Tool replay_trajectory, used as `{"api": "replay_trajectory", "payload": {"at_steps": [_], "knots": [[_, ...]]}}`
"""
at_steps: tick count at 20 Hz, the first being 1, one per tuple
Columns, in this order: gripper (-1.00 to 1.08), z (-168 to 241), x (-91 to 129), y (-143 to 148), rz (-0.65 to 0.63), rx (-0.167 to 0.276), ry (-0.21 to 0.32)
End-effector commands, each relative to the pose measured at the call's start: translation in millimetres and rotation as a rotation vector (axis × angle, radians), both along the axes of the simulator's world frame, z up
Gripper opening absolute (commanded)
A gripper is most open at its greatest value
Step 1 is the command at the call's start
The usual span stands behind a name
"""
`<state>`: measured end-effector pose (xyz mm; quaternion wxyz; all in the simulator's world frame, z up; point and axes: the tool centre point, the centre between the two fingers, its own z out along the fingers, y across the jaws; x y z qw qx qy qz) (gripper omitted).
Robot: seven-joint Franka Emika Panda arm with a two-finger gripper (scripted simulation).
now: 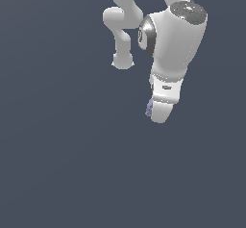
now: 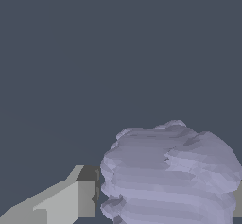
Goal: Pick up the object and move it to a goal position.
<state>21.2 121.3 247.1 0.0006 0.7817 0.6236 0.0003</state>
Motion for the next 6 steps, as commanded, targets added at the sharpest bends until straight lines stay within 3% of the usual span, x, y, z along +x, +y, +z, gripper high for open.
{"api": "replay_trajectory", "payload": {"at_steps": [1,6], "knots": [[-1.0,9.6,-1.0,9.6,-0.002,0.0,0.001],[-1.0,16.0,-0.6,16.3,-0.003,0.001,0.001]]}}
